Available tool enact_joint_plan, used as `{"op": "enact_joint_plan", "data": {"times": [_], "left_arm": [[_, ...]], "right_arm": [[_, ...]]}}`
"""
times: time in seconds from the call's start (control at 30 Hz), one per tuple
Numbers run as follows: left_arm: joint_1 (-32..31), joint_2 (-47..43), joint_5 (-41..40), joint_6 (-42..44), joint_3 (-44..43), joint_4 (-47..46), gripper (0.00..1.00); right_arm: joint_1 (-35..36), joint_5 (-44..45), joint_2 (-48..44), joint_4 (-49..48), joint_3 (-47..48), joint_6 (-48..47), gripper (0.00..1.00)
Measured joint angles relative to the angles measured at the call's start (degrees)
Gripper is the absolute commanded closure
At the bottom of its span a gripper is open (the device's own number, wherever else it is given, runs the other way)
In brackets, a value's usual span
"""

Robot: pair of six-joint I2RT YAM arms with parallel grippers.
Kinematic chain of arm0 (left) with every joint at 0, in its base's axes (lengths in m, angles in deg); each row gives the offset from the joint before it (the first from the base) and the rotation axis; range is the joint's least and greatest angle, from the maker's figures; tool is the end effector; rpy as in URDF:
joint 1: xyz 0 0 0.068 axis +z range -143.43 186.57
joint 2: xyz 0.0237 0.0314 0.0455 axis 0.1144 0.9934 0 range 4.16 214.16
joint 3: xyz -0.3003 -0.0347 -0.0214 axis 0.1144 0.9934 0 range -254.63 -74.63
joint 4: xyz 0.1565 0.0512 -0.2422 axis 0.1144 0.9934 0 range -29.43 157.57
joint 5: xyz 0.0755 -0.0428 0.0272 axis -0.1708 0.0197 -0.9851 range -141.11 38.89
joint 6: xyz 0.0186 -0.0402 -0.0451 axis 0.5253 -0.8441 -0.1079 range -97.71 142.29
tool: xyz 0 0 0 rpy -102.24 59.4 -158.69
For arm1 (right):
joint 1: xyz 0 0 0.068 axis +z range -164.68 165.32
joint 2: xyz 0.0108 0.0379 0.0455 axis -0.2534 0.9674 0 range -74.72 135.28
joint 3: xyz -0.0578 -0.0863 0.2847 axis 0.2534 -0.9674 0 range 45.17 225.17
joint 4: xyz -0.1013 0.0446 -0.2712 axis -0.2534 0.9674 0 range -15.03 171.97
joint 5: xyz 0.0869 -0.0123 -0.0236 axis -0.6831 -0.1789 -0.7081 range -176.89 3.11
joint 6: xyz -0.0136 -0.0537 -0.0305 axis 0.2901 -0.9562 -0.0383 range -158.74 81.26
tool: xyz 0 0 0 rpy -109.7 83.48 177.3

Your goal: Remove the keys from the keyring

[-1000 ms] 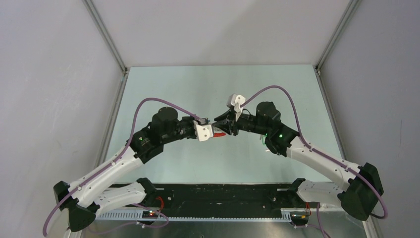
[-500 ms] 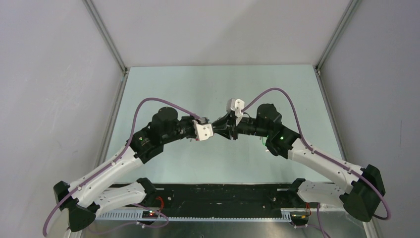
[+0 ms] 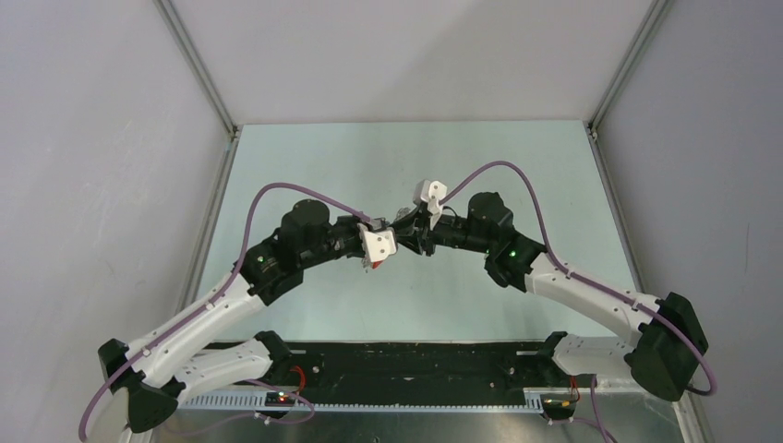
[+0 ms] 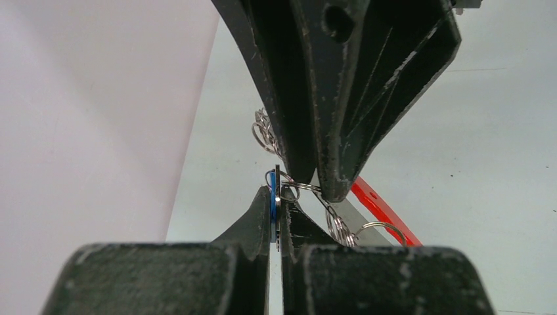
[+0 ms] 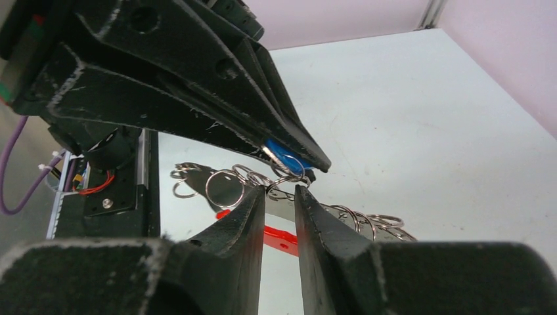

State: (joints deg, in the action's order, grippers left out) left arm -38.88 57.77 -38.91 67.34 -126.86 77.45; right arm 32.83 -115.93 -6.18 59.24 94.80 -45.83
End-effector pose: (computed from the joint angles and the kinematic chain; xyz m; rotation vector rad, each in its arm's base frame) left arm 0.1610 -0.1782 0.3664 1.4388 1.2214 -0.2059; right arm 0.1928 0.2453 0.3482 -1.1205 1.2859 0.9440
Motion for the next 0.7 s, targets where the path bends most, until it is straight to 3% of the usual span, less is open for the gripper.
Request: {"op": "enact_joint_plan", "data": {"times": [0.27,0.43,0.5,0.6,0.7], "left_arm": [[0.00,-0.02,0.00,0.00,0.00,-0.04,1.00],[0.00,-0.02,0.02,-0.02,0.00,-0.02,1.00],[0.00,-0.02,0.04,-0.02,0.00,-0.02,1.00],[0.00,-0.02,0.02,-0.04,0.00,-0.02,1.00],[0.00,-0.02,0.04,-0.02,0.00,-0.02,1.00]], "right_arm": [[0.11,2.60,0.70,-1.84,0.00,1.51,0.73],[0.22,3.34,0.70,-2.21,0.00,2.05,0.59],[0.35,3.34,0.70,-2.21,0.00,2.16,0.58],[0.68,3.80,0.76,-2.10,0.00,2.10,0.59],[1.16,4.42,1.03,-2.01,0.00,1.99,0.71]]}}
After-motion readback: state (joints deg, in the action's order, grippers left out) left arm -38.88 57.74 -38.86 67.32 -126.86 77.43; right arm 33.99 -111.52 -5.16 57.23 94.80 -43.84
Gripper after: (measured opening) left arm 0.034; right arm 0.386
